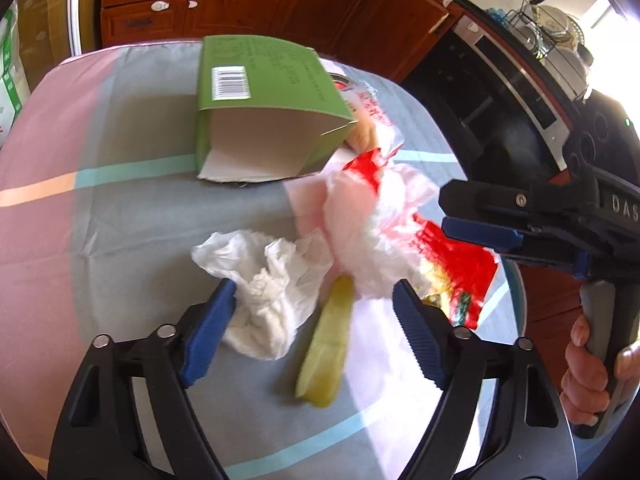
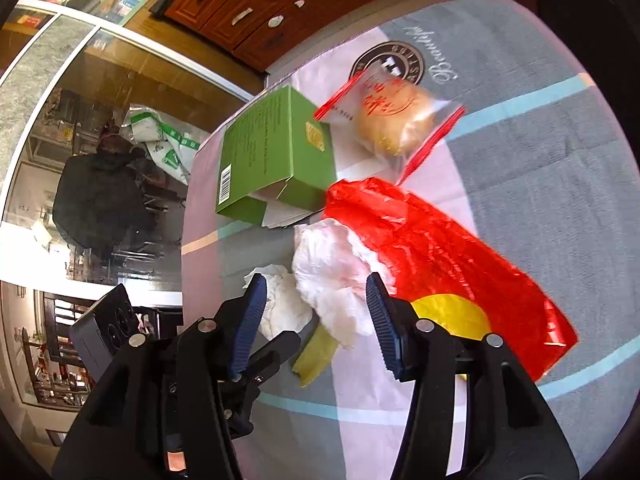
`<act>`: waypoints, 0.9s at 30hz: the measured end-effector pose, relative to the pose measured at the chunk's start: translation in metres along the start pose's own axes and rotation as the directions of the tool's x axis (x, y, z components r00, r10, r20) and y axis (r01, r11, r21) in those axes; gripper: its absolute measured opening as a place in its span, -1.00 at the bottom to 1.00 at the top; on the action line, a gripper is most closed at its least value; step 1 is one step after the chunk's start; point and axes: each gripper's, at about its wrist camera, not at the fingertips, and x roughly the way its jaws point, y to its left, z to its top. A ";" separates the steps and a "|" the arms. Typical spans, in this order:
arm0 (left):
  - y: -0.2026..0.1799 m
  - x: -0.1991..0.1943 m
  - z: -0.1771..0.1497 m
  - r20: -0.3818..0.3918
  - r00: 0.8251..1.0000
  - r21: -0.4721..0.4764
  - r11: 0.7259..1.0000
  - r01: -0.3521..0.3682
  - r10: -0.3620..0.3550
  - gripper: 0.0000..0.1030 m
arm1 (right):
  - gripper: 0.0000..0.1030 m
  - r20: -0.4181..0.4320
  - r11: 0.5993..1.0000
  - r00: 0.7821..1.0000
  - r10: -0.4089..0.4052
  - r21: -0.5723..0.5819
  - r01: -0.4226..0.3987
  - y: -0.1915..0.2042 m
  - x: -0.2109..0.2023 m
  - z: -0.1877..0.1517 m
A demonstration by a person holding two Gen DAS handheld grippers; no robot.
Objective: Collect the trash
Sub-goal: 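Grasp the crumpled white tissue with the left gripper while the right gripper grasps the red wrapper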
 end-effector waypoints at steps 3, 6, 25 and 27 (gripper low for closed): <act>-0.017 0.009 0.007 0.002 1.000 0.011 1.000 -0.007 0.007 0.76 | 0.06 0.029 0.999 1.000 -0.010 0.037 0.009 -0.018 -0.013 0.002; -0.025 0.021 0.012 -0.015 0.999 0.009 0.999 -0.044 0.044 0.78 | 0.10 0.058 0.998 0.997 -0.046 0.055 0.042 -0.035 -0.023 0.003; -0.010 0.022 0.002 -0.021 0.974 0.022 0.974 -0.225 0.226 -0.54 | 0.35 0.074 0.970 0.967 -0.242 -0.012 0.244 -0.083 -0.008 -0.036; -0.018 0.022 0.001 -0.014 0.974 0.045 0.973 -0.227 0.228 -0.72 | -0.40 0.053 0.976 0.975 -0.214 -0.022 0.216 -0.074 -0.001 -0.040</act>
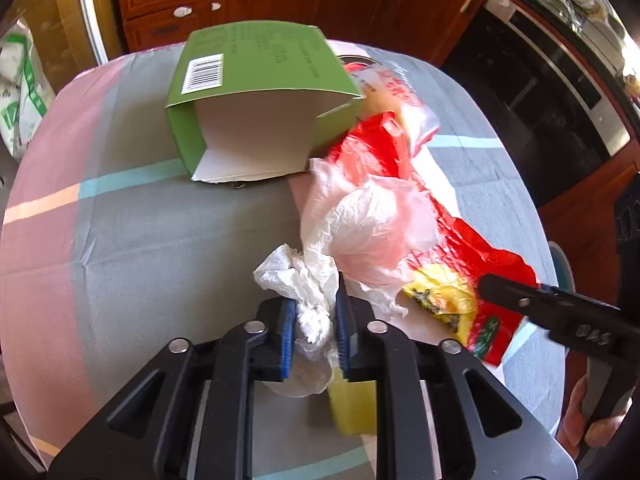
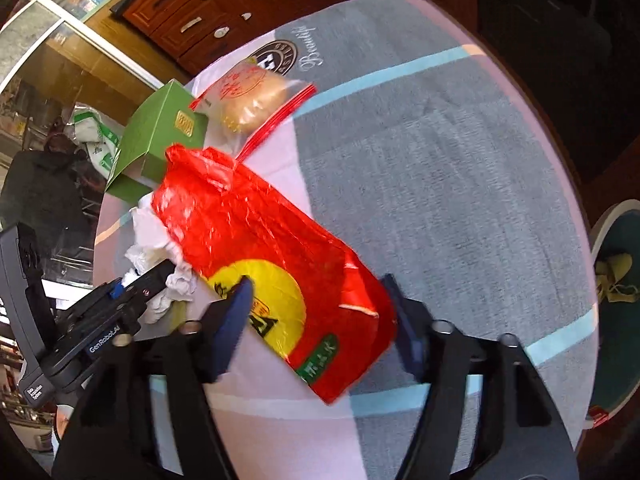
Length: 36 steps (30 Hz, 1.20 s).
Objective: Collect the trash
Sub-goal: 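Grasp the crumpled white tissue with the left gripper while the right gripper grasps the red wrapper, then carry the tissue and red wrapper over the teal bin with both grippers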
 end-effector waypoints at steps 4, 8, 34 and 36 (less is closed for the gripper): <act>-0.003 -0.021 -0.005 0.054 0.999 0.005 1.000 -0.005 0.004 -0.76 | -0.86 -0.020 0.999 0.999 0.027 -0.016 -0.027 0.011 0.004 -0.008; 0.012 -0.056 -0.007 0.104 0.995 -0.026 1.000 0.000 0.003 -0.77 | -0.90 0.025 0.999 0.999 0.039 -0.017 -0.038 0.009 -0.019 -0.009; -0.183 -0.089 -0.060 0.058 0.988 0.233 0.964 0.126 -0.144 -0.76 | -0.91 0.306 0.968 0.951 0.041 0.223 -0.114 -0.158 -0.204 -0.095; -0.202 -0.084 -0.063 0.044 0.988 0.257 0.958 0.130 -0.146 -0.76 | -0.91 0.316 0.961 0.948 0.031 0.252 -0.116 -0.180 -0.211 -0.104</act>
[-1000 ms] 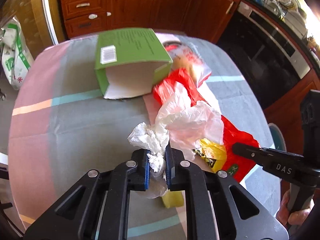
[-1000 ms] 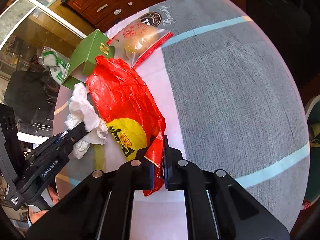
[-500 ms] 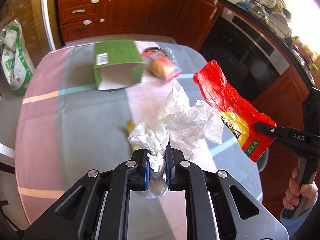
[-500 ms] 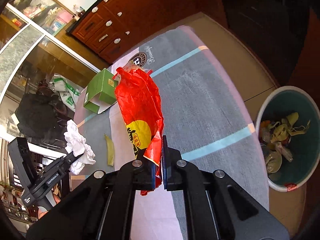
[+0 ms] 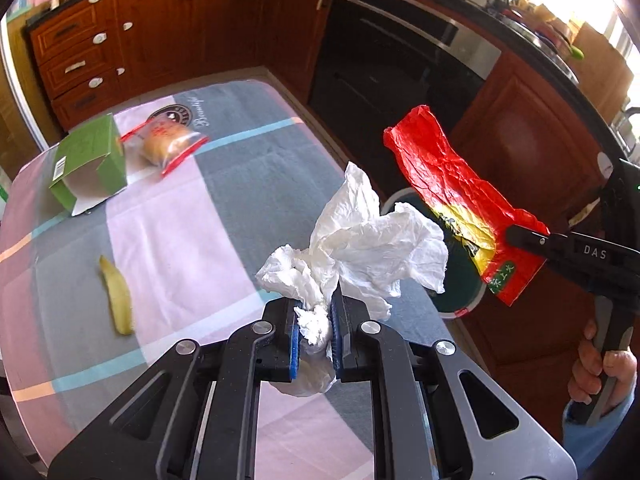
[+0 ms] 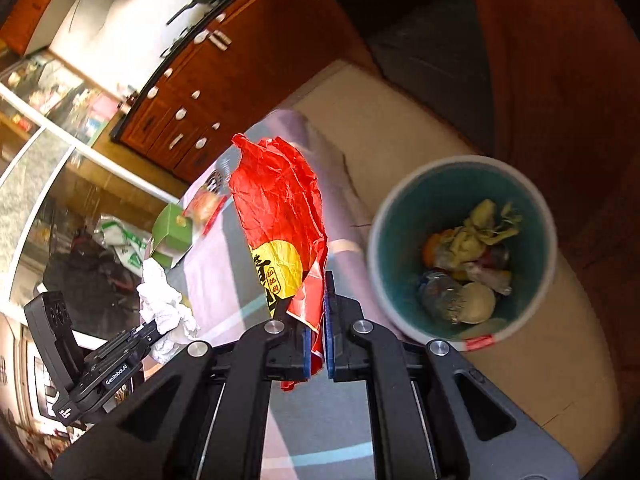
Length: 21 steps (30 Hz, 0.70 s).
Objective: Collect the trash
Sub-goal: 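Carry the tissue and red wrapper over the teal bin with both grippers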
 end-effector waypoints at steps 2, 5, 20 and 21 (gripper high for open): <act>-0.016 0.007 0.001 -0.013 1.000 0.022 1.000 0.006 -0.006 -0.76 | -0.91 0.007 1.000 1.000 -0.009 0.027 0.008 -0.019 -0.008 0.000; -0.038 0.020 0.004 -0.035 0.999 0.051 0.999 0.015 -0.013 -0.76 | -0.91 0.008 0.998 1.000 -0.019 0.065 0.018 -0.047 -0.015 0.001; -0.109 0.080 0.017 -0.136 0.989 0.159 0.985 0.073 -0.051 -0.76 | -0.85 -0.040 0.979 0.997 -0.061 0.194 0.068 -0.131 -0.001 0.005; -0.111 0.085 0.018 -0.143 0.988 0.162 0.983 0.080 -0.056 -0.75 | -0.84 -0.047 0.977 0.997 -0.063 0.201 0.071 -0.135 0.003 0.005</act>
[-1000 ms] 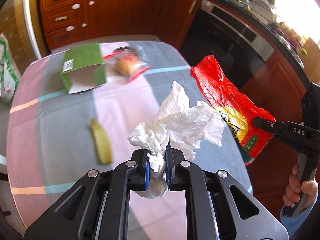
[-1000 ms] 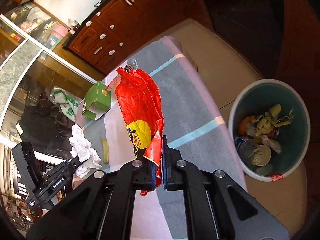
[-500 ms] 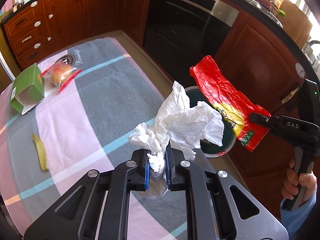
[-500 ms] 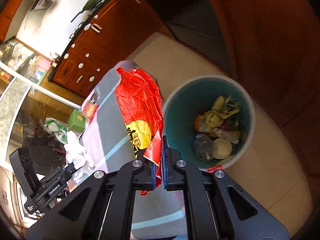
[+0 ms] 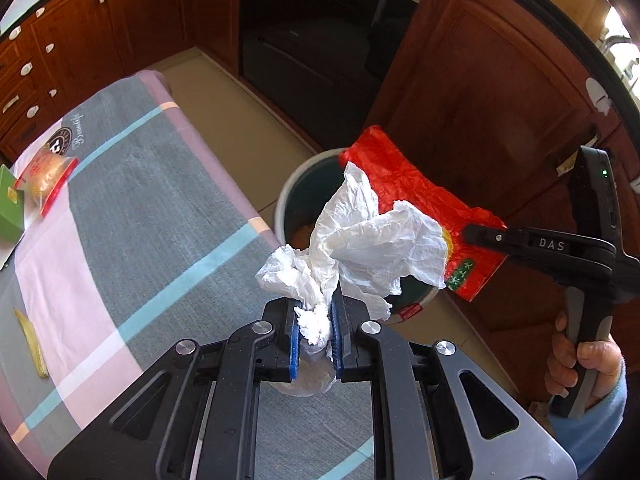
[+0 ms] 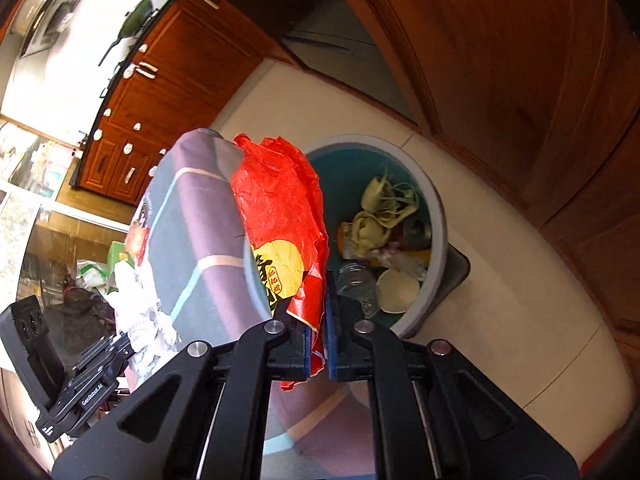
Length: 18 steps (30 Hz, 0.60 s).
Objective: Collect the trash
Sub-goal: 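Carry the tissue and red wrapper over the teal bin with both grippers, then open both grippers over the bin, dropping the wrapper and tissue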
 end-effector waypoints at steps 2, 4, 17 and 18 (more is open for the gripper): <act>-0.006 0.008 0.004 -0.012 1.000 0.014 1.000 0.008 -0.008 -0.75 | -0.73 -0.015 1.000 1.000 -0.002 0.018 0.002 -0.006 0.008 0.002; -0.011 0.016 0.007 -0.023 1.000 0.027 1.000 0.014 -0.013 -0.74 | -0.39 -0.029 0.999 1.000 -0.002 0.041 0.003 -0.012 0.016 0.002; -0.034 0.069 0.028 -0.097 0.994 0.086 0.994 0.065 -0.056 -0.49 | 0.34 0.016 0.993 0.999 -0.033 0.117 0.031 -0.035 0.007 0.014; -0.035 0.071 0.030 -0.095 0.994 0.085 0.994 0.062 -0.054 -0.01 | 0.37 0.020 0.993 0.999 -0.037 0.117 0.034 -0.035 0.006 0.015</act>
